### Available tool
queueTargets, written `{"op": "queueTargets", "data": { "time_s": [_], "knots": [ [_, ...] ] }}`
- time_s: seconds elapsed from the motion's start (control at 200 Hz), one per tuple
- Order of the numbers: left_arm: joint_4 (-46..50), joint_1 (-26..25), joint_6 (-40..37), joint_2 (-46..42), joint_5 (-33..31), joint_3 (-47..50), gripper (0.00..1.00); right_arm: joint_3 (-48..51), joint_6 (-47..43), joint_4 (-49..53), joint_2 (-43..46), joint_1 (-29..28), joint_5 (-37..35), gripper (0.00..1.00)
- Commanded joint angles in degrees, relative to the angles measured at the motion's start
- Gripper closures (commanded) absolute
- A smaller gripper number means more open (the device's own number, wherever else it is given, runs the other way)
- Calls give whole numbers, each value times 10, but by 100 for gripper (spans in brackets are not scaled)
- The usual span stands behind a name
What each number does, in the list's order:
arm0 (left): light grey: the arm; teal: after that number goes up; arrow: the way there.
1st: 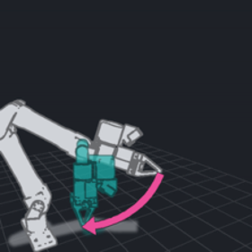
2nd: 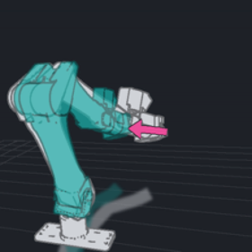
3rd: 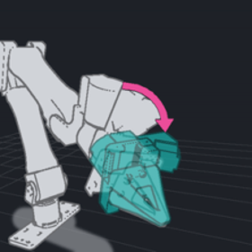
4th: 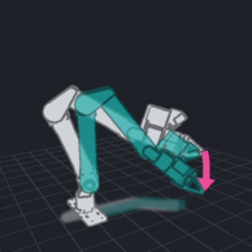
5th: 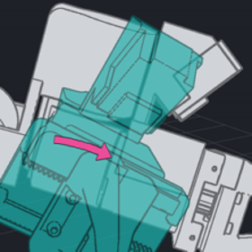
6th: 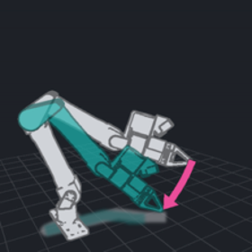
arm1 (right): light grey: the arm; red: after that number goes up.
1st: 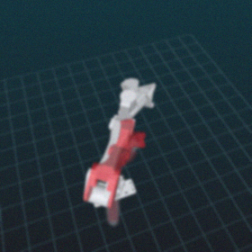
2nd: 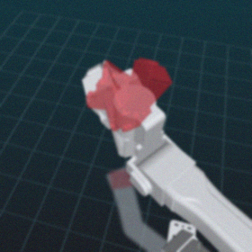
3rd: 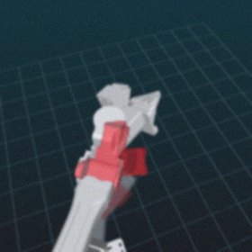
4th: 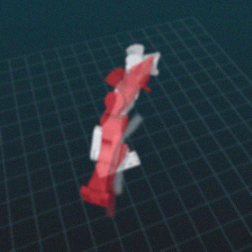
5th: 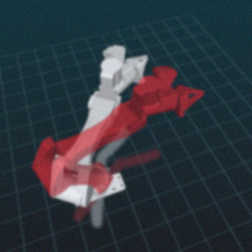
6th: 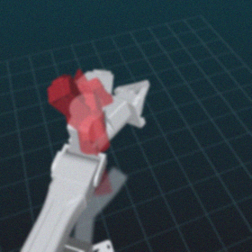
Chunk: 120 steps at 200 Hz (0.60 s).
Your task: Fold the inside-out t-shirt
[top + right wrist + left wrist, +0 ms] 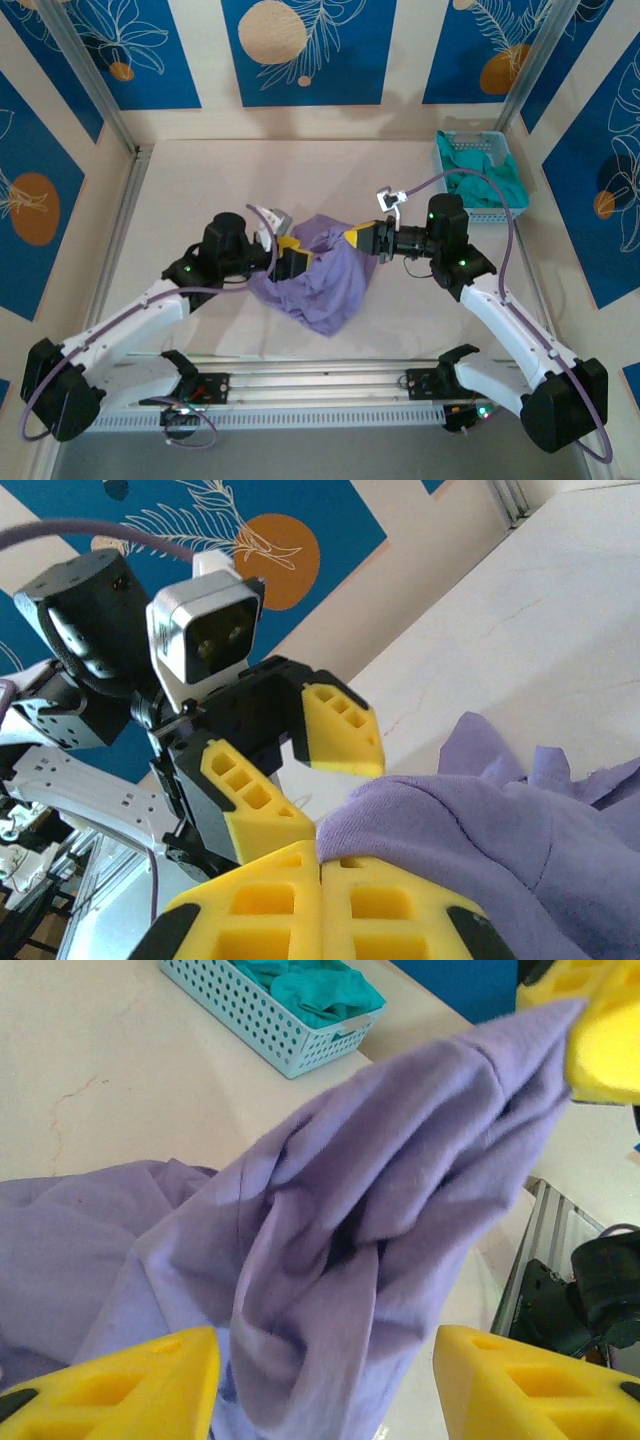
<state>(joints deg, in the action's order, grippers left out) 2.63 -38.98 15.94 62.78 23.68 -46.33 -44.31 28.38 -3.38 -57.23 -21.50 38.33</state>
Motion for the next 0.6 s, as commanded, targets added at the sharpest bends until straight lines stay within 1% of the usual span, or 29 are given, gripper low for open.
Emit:
{"op": "queueTargets", "data": {
  "time_s": [0.0,0.07,0.165,0.245,0.32,0.41,0.5,0.595],
  "knots": [
    [23,-9,-19,30,4,-31,44,3,-20,3,3,-2,21,100],
    [23,-10,-20,52,17,-43,48,1,-22,8,4,-2,16,100],
    [22,-11,-19,78,38,-52,57,0,-24,13,8,-2,15,100],
    [29,-11,-17,93,32,-59,71,-1,-28,16,12,-1,13,100],
    [28,-11,-13,97,27,-63,81,1,-35,26,20,0,6,100],
    [15,-7,-4,88,27,-61,100,4,-45,36,38,3,-5,100],
    [-24,8,29,64,33,-45,100,12,-47,28,62,6,-17,100],
    [-96,31,75,23,46,-13,100,32,-46,1,87,7,-32,100]
  ]
}}
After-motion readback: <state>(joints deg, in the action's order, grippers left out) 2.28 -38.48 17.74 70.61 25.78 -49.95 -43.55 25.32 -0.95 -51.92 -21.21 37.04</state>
